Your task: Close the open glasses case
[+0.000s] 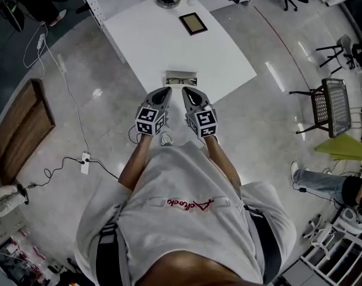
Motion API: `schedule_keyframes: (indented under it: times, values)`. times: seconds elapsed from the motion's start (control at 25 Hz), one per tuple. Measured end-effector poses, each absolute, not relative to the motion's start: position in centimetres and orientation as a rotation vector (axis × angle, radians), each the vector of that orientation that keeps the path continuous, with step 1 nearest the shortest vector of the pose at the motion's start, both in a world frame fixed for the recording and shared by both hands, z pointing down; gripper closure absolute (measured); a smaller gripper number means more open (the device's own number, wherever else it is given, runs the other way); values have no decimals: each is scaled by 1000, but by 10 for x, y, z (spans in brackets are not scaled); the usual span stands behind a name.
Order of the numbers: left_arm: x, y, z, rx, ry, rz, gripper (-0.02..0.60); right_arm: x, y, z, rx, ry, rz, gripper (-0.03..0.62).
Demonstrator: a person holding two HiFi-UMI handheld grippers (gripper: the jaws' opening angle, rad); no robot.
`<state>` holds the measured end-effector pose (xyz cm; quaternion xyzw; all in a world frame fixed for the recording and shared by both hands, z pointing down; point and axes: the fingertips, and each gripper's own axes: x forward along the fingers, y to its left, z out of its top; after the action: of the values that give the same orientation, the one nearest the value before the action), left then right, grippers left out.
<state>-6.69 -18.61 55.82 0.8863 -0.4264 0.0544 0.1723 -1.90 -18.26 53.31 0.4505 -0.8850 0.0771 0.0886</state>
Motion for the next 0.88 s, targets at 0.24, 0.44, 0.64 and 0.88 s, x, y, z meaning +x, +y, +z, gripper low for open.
schedule_keyframes:
  times: [0.24, 0.44, 0.64, 0.88]
  values:
    - [-76, -209, 565, 2520, -1181, 176, 557, -25, -205, 544, 1381, -2609, 256, 563]
    - [-73, -224, 574, 2514, -1155, 184, 557, -23, -219, 550, 1397, -2595, 275, 563]
    - [-61, -228, 581, 2514, -1119, 197, 557, -9, -223, 559, 1430, -2571, 304, 563]
    - [-45, -235, 590, 2483, -1116, 223, 557, 8, -233, 566, 1406, -2563, 328, 563]
